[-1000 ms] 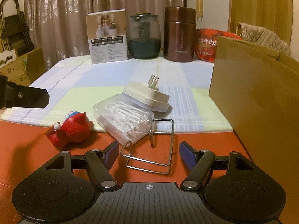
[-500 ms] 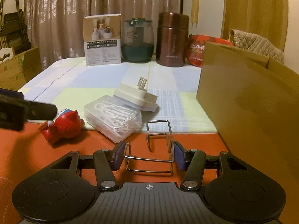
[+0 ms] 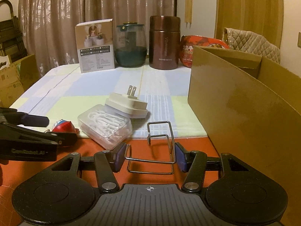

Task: Organize rigid objects
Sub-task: 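Grasp the red cartoon figure with the left tool while the right tool grasps the silver wire rack, then carry the red figure and wire rack up over the cardboard box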

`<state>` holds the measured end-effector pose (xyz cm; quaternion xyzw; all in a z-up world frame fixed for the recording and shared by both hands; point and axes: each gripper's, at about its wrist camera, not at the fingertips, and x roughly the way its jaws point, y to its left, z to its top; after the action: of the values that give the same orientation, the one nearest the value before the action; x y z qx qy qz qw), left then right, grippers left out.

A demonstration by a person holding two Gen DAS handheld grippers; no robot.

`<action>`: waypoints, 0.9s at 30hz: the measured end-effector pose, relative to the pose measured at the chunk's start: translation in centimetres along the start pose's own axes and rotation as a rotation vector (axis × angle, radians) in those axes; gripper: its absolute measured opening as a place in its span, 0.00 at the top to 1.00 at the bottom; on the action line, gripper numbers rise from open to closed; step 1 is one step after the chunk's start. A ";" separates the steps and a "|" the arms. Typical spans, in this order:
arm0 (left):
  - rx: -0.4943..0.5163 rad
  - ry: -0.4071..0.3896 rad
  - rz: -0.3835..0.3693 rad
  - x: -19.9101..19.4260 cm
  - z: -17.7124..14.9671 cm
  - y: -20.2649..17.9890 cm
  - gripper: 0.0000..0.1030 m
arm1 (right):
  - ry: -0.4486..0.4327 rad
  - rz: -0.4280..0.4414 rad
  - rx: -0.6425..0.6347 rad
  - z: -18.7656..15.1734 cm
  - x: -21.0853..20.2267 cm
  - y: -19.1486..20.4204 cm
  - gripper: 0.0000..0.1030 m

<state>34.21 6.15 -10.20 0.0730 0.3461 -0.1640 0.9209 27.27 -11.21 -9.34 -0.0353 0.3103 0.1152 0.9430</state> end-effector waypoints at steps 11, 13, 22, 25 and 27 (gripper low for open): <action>0.013 0.025 0.003 1.5 -0.2 -0.2 0.60 | 0.011 0.003 0.010 0.1 0.4 -0.1 0.50; 0.000 0.036 0.008 1.4 -0.1 -0.2 0.60 | 0.011 0.005 0.009 0.1 0.3 -0.1 0.50; -0.150 0.034 0.053 -0.9 0.5 -0.2 0.60 | -0.016 0.020 0.004 1.0 -1.2 -0.2 0.50; -0.174 0.018 0.048 -2.2 1.0 -0.4 0.60 | -0.030 0.027 0.001 1.4 -2.1 -0.2 0.50; -0.176 0.007 0.049 -3.0 1.3 -0.8 0.60 | -0.037 0.032 0.003 1.6 -2.8 -0.4 0.50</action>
<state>32.60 5.87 -7.21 0.0010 0.3607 -0.1100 0.9262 26.11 -11.90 -6.43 -0.0270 0.2933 0.1303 0.9467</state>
